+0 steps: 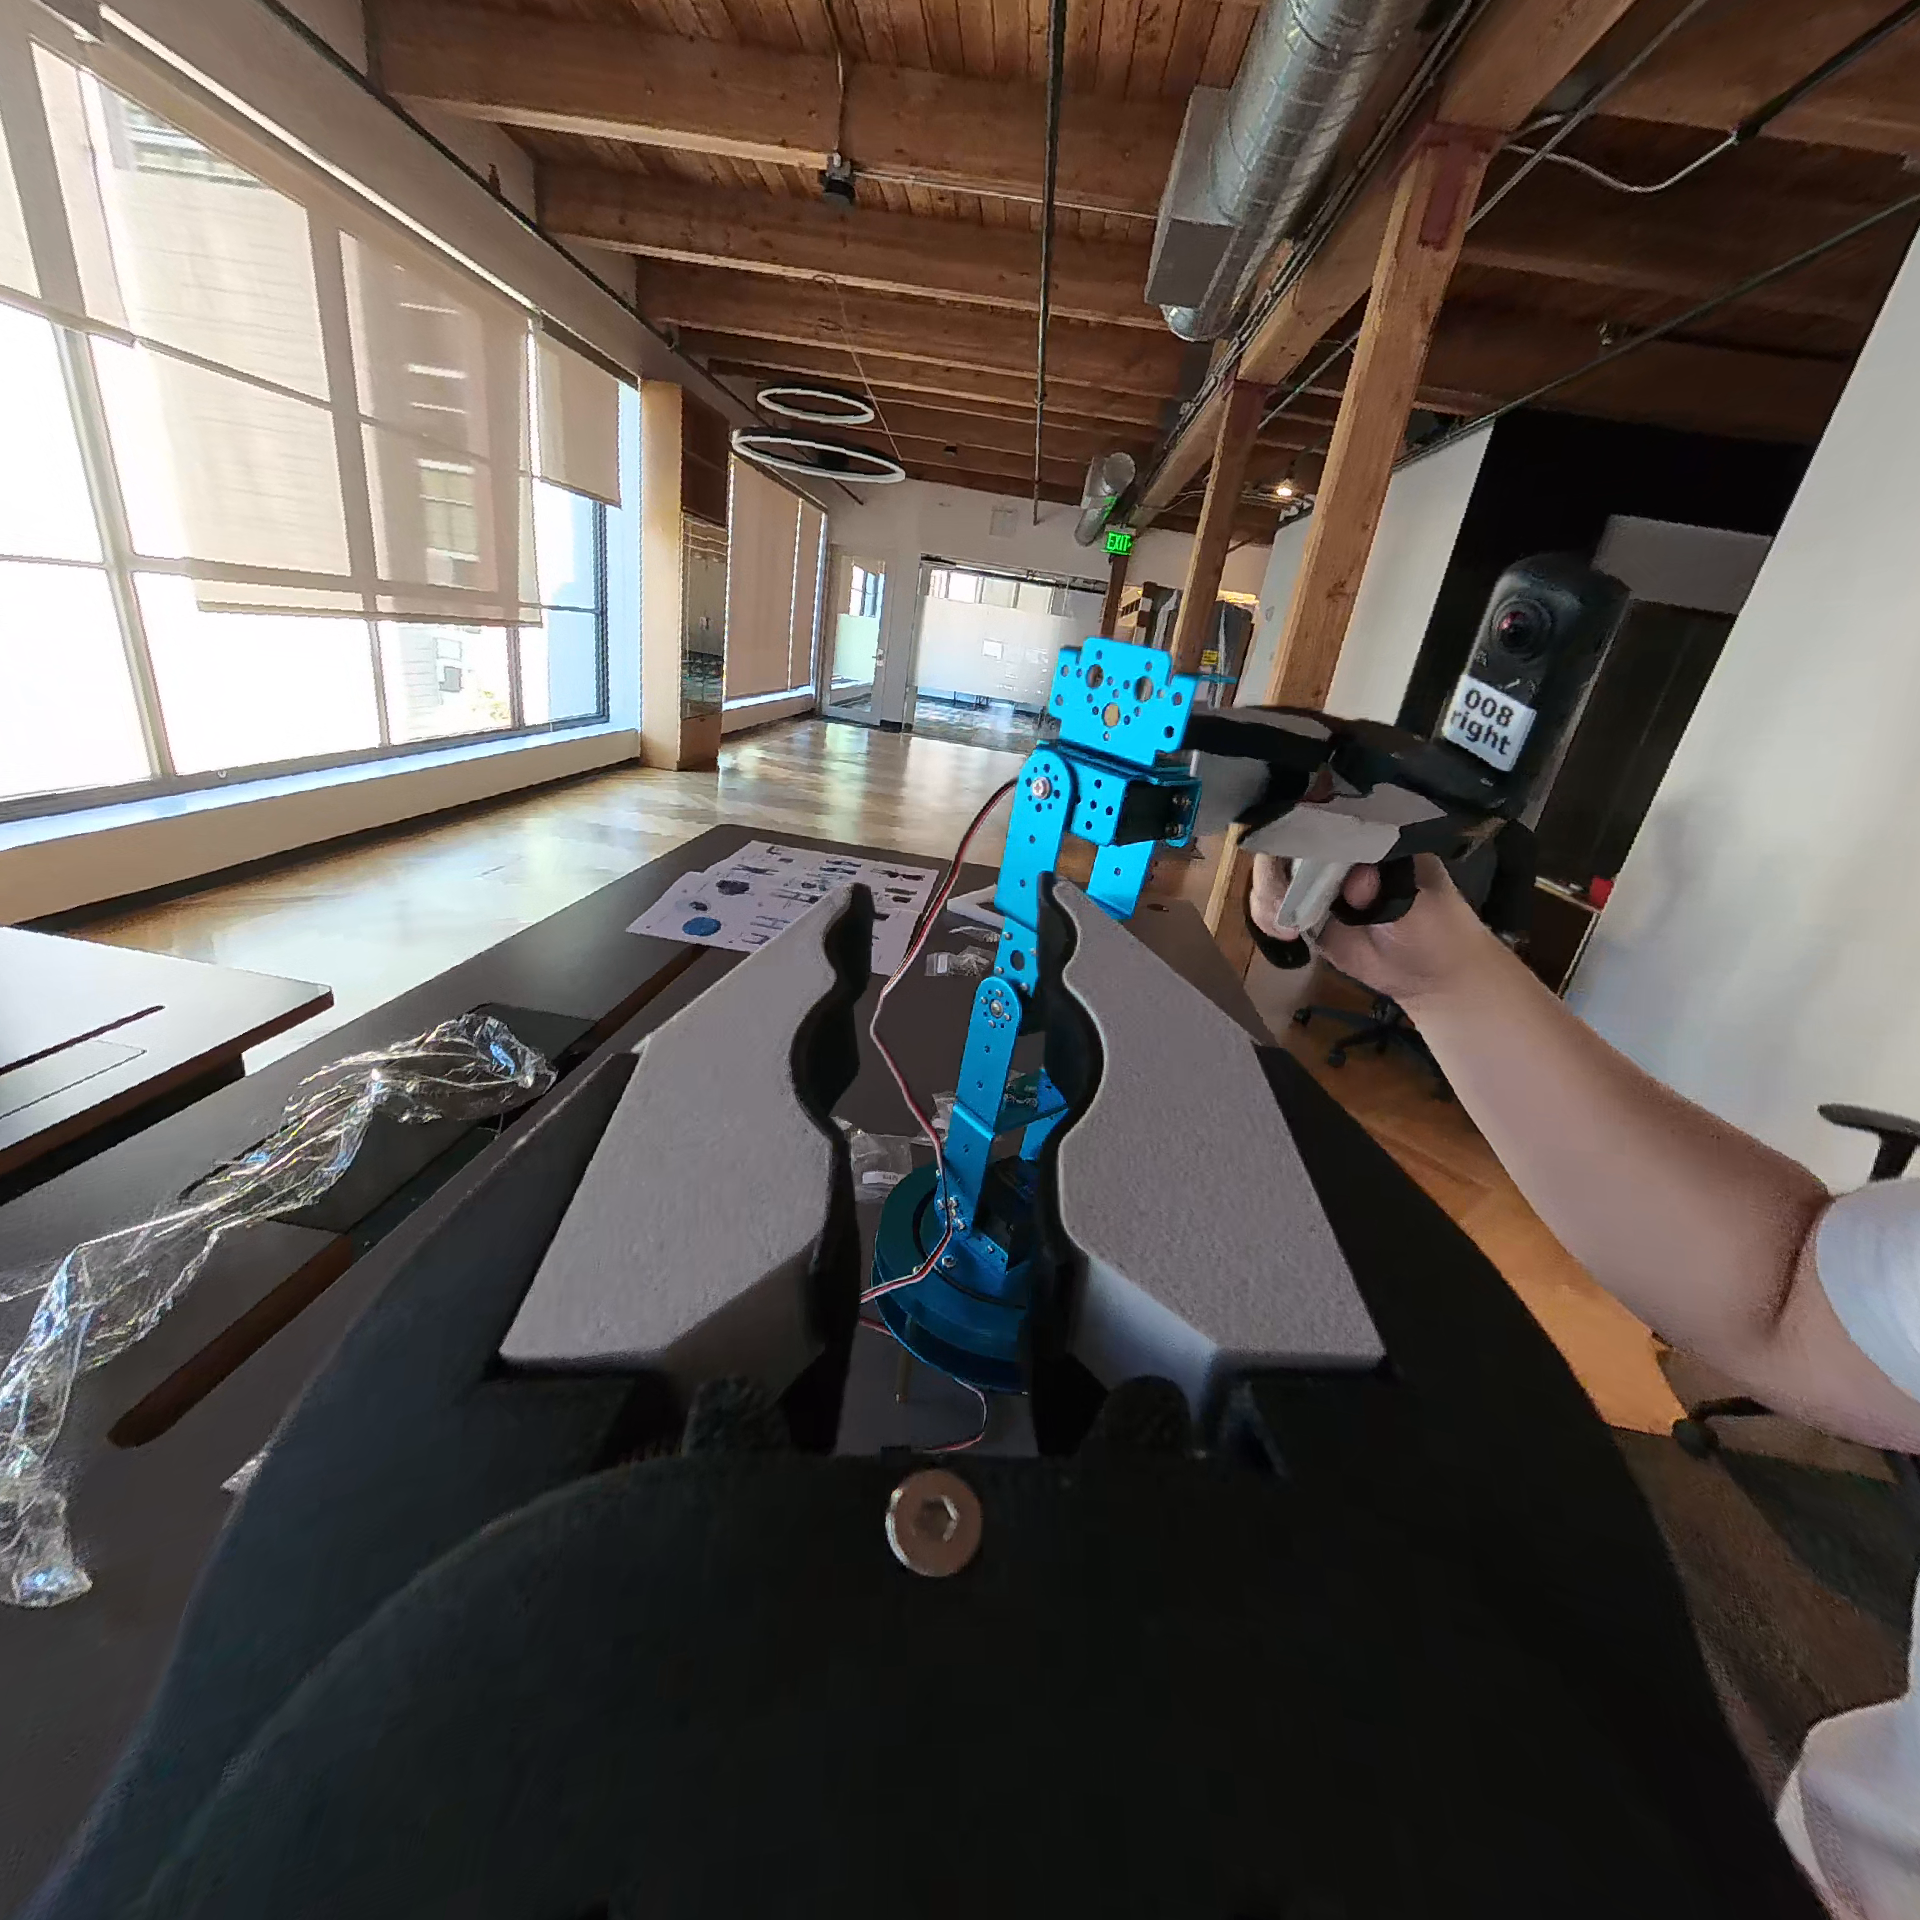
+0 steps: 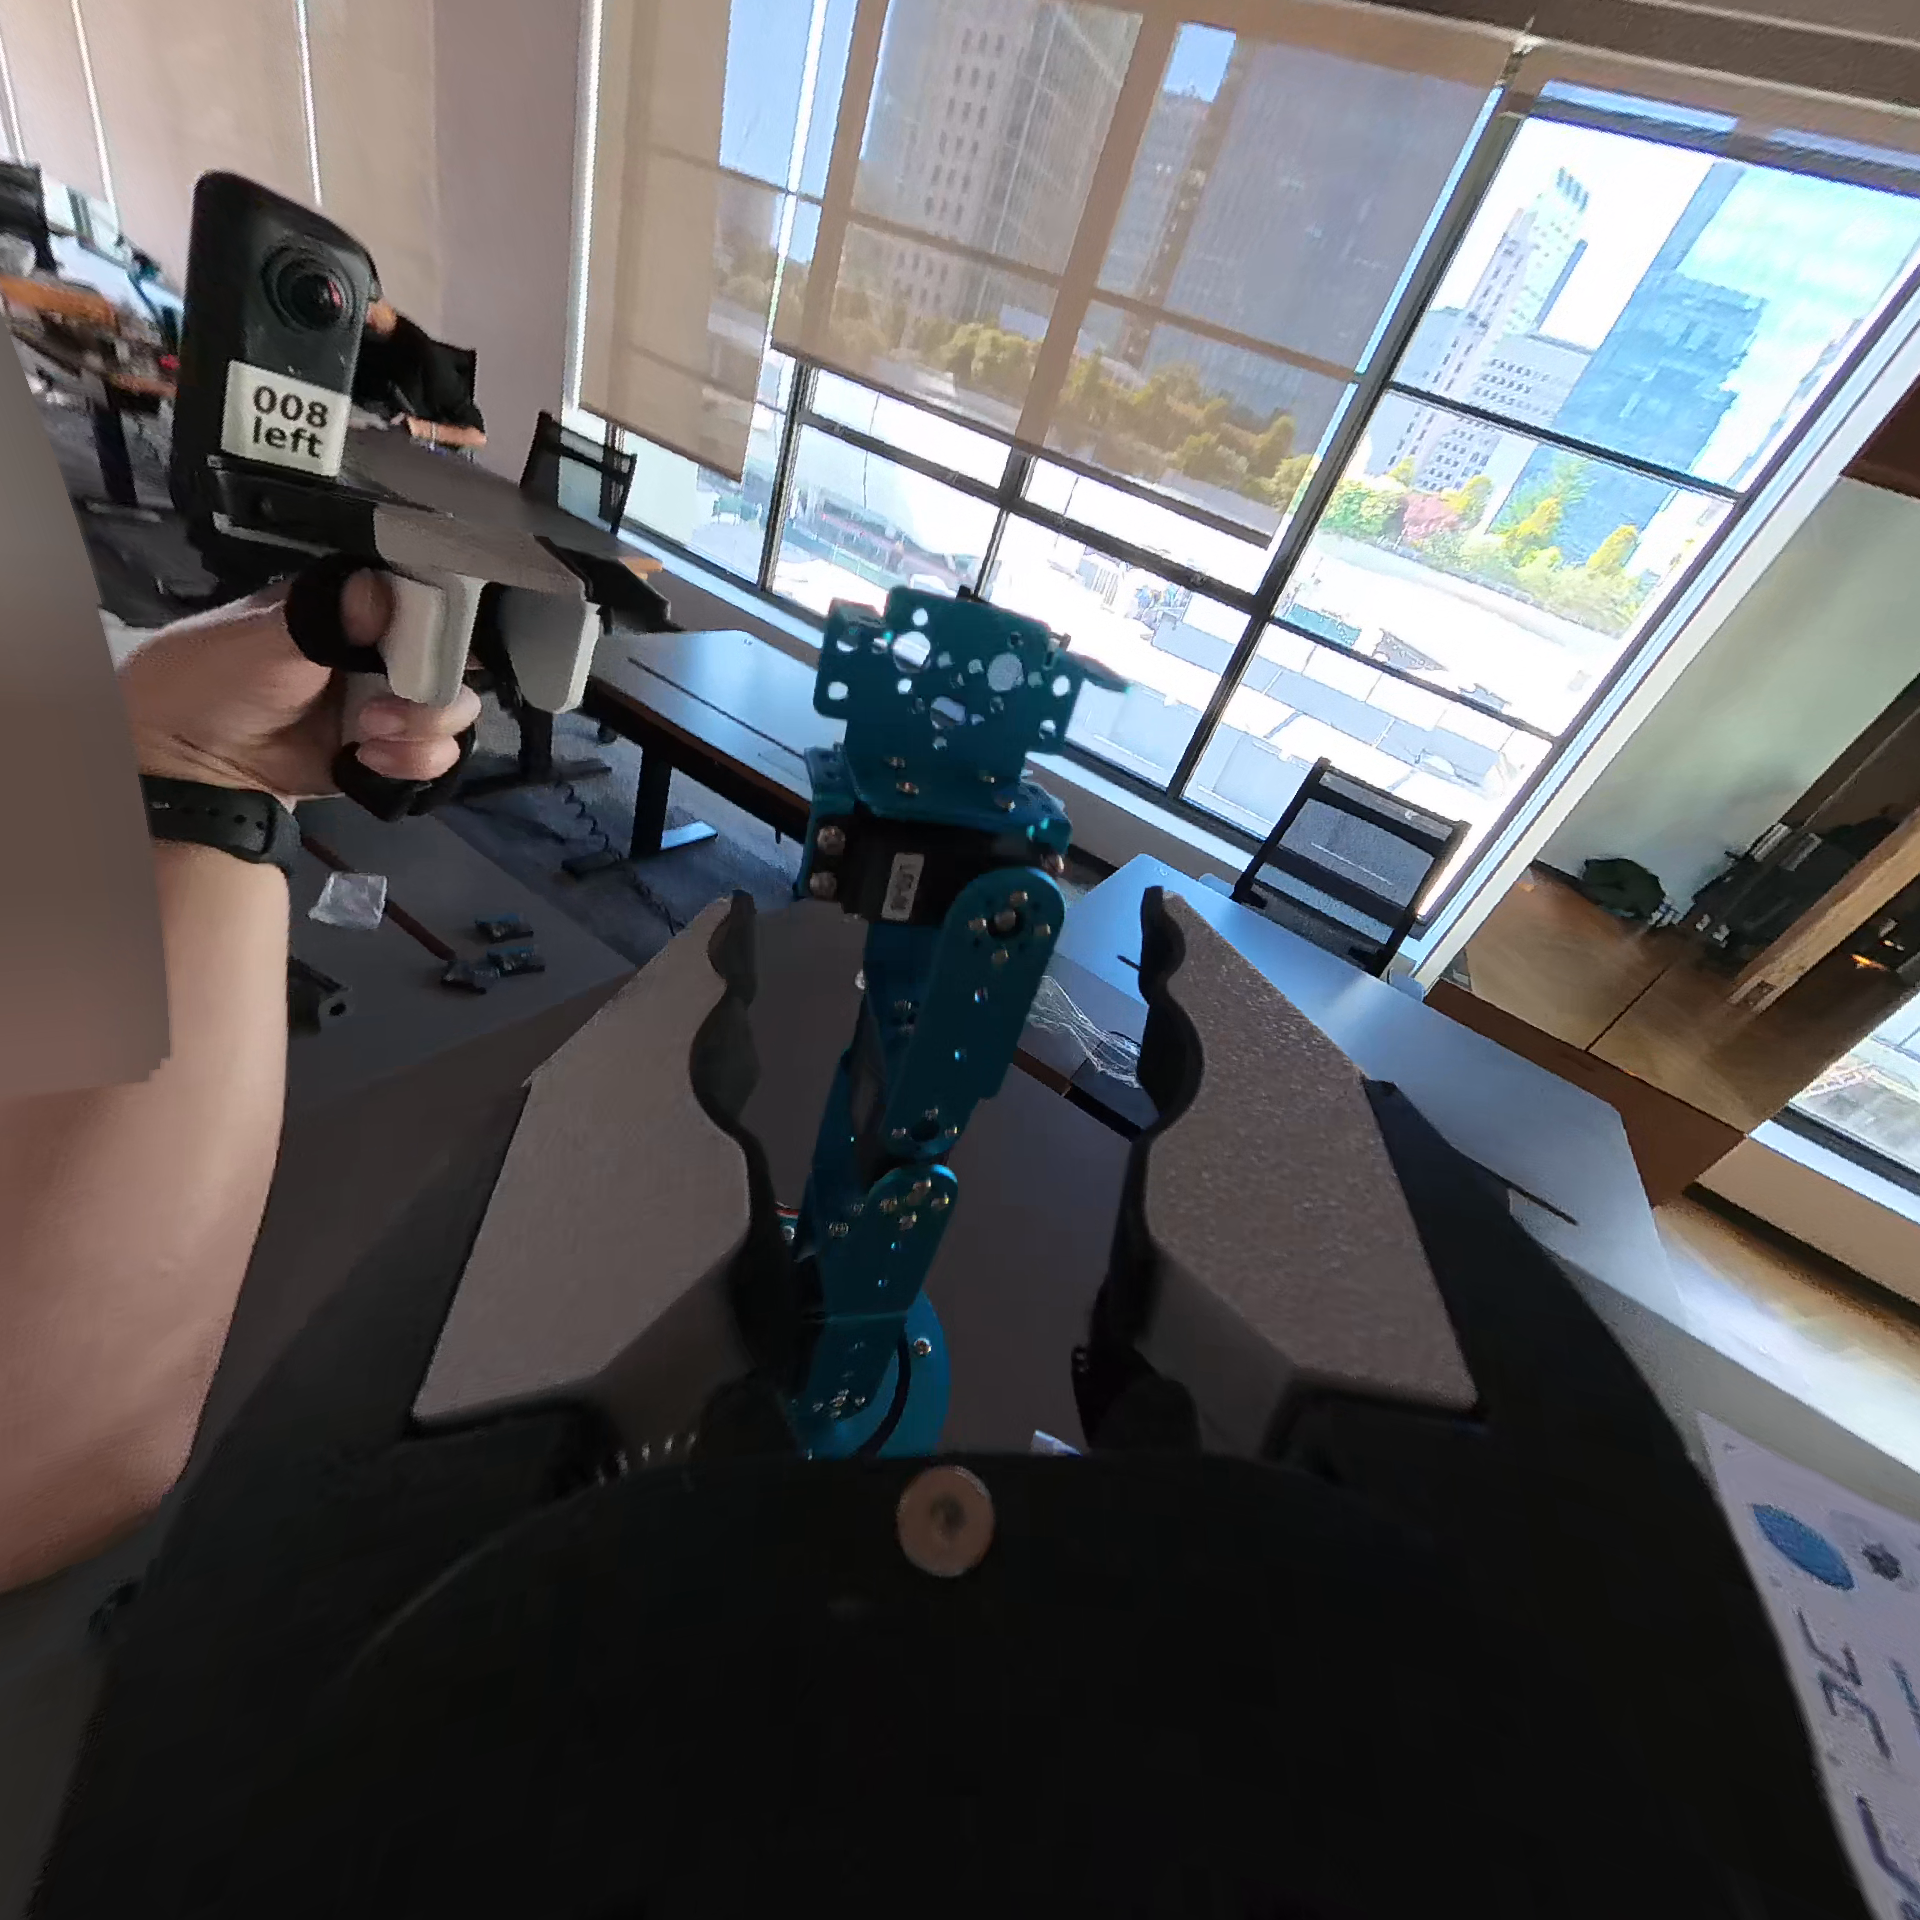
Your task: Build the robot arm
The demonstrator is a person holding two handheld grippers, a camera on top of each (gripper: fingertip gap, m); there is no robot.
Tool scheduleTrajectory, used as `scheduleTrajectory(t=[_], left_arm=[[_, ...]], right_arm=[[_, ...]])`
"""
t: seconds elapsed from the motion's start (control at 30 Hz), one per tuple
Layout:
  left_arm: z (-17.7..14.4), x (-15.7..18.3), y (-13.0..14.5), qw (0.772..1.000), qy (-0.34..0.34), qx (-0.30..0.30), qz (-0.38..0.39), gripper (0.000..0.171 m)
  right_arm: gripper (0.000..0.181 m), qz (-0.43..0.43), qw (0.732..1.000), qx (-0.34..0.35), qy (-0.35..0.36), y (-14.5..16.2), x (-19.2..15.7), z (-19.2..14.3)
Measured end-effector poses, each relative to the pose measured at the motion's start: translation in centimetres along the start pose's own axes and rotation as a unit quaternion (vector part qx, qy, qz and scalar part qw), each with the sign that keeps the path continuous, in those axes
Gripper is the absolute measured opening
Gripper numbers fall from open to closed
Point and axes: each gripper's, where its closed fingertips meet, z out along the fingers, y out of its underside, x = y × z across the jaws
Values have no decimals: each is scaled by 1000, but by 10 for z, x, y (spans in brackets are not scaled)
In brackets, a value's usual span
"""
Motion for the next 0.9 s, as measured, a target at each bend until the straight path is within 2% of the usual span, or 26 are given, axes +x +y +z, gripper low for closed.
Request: scheduleTrajectory(t=[0.2,0.27,0.33,0.4,0.57,0.63,0.8,0.9], left_arm=[[13,12,-15,1000,16,2,15,30],[26,20,-20,997,50,-12,54,31],[42,25,-21,989,100,-32,103,40],[55,23,-26,979,144,-22,146,45],[75,11,-26,968,230,24,97,61],[81,17,-30,962,246,47,107,68],[96,46,-23,952,267,32,145,71],[105,59,-24,949,276,33,147,67]], right_arm=[[66,65,997,32,-3,12,4,-21],[63,80,996,47,-8,11,7,-22],[60,90,994,59,-9,9,11,-22],[59,99,992,72,-17,8,12,-18],[54,78,992,102,-20,3,12,-7],[48,68,989,132,-8,-5,20,-7],[26,108,961,255,16,-46,45,-19],[19,93,958,272,9,-61,46,-17]])
